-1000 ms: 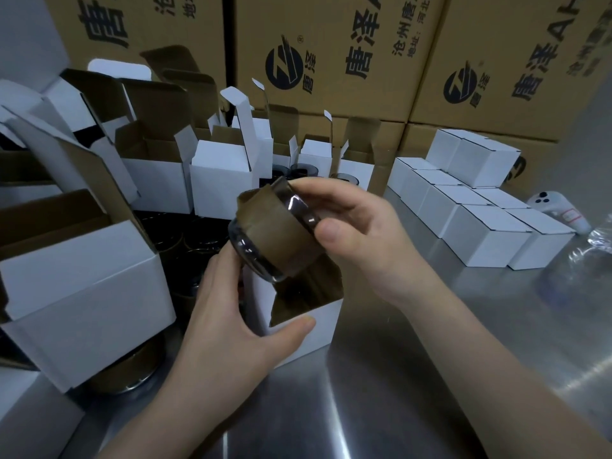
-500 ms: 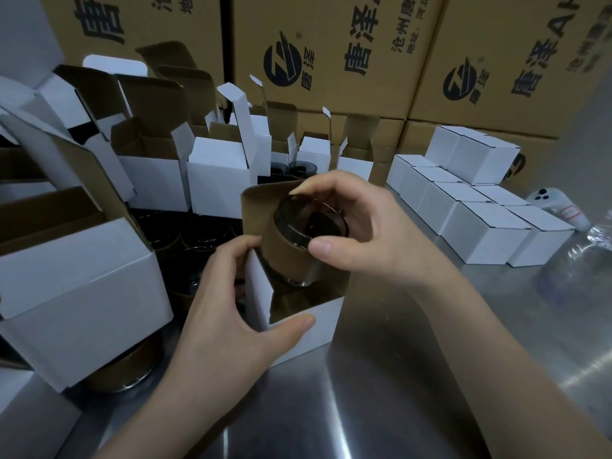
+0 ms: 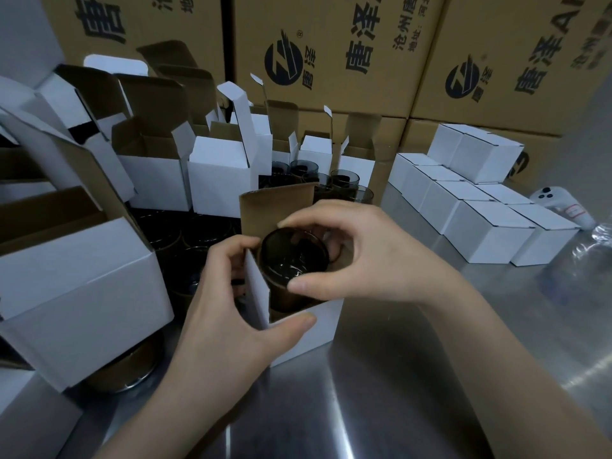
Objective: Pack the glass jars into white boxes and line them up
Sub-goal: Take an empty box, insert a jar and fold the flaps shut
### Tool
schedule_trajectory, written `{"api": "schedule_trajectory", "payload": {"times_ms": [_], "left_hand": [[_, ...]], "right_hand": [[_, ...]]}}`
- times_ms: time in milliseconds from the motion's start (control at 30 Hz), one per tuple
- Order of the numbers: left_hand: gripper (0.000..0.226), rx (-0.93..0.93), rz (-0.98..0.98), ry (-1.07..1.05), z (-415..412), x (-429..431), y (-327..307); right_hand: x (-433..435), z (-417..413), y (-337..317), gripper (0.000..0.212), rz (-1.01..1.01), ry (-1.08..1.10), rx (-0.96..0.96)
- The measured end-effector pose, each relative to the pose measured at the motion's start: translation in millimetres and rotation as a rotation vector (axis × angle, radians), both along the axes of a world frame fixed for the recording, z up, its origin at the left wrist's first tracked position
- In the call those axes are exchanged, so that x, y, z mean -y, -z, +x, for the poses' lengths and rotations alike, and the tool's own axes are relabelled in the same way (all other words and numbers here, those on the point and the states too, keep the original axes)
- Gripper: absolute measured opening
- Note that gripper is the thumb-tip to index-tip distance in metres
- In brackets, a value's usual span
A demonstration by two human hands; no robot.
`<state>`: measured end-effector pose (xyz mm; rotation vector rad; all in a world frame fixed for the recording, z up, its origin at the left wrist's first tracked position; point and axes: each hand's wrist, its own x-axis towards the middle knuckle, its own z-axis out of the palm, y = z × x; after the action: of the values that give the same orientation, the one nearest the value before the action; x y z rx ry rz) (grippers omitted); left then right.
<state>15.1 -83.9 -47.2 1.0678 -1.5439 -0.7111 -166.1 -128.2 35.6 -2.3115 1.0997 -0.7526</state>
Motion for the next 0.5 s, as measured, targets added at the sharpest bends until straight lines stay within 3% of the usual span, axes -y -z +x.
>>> {"api": "schedule_trajectory", "payload": {"times_ms": [200,500], "left_hand": [[0.081,0.009,0.02,-0.018,0,1,1],[0.084,0.042,0.019,-0.024,0,-1,2]], "right_hand": [[-2,5,1,0.053,-0.068,0.007,-0.155],[-6,11,1,0.047,-0.051,0.059,-0.125]]}}
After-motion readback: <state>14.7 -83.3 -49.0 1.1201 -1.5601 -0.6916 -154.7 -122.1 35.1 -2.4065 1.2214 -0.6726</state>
